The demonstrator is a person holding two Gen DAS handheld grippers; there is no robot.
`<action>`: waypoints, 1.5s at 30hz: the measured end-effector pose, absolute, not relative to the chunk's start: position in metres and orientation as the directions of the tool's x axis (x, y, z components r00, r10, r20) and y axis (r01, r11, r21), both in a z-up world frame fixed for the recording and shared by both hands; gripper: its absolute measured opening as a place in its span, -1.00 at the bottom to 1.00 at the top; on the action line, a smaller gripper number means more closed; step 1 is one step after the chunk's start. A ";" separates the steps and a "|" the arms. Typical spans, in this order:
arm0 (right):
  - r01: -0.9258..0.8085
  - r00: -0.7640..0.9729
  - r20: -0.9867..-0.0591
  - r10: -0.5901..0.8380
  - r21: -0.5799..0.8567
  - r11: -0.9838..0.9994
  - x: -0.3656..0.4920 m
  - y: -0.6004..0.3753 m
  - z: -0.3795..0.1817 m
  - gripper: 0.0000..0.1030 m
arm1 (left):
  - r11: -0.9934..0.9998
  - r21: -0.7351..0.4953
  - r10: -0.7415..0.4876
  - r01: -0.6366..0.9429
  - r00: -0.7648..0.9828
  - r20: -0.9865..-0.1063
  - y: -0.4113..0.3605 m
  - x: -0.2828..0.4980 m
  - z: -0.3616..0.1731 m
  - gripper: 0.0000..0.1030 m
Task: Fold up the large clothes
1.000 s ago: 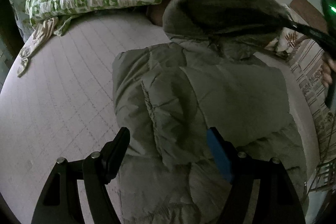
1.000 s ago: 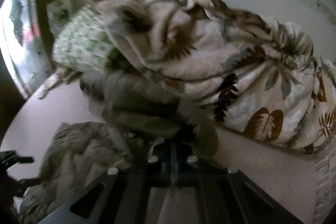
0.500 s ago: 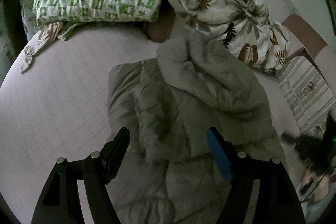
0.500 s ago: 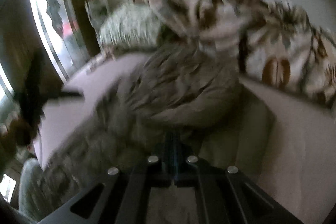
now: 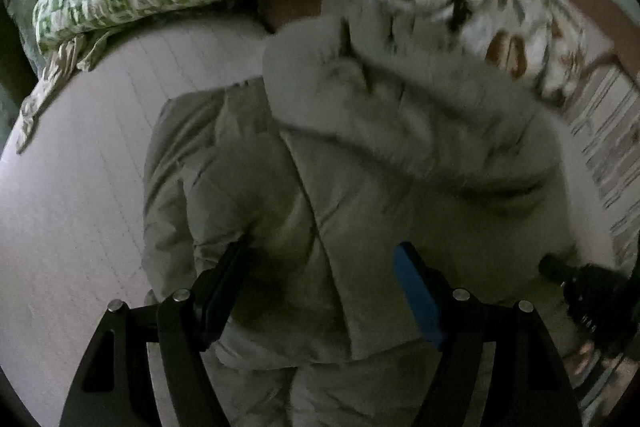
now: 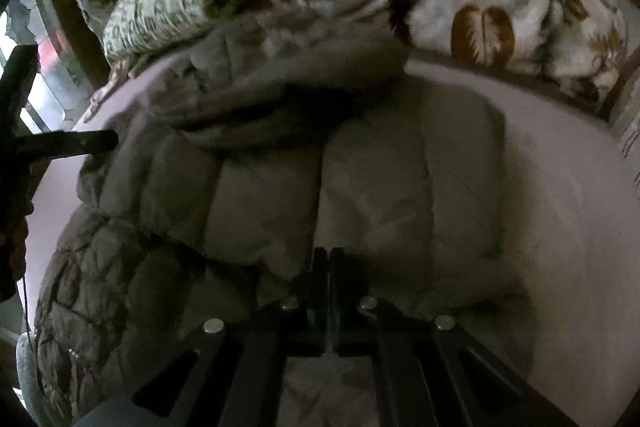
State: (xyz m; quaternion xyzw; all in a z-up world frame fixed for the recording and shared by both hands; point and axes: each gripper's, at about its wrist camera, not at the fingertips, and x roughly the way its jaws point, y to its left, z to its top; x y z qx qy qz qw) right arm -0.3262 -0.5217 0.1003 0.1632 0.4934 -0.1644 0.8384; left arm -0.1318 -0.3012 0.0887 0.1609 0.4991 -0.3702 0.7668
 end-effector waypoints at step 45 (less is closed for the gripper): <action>0.234 0.704 -0.709 -0.038 0.182 0.955 -0.446 -0.359 0.165 -0.97 | 0.636 -0.206 -0.502 0.743 0.196 -0.842 -0.113 -0.279 0.102 0.48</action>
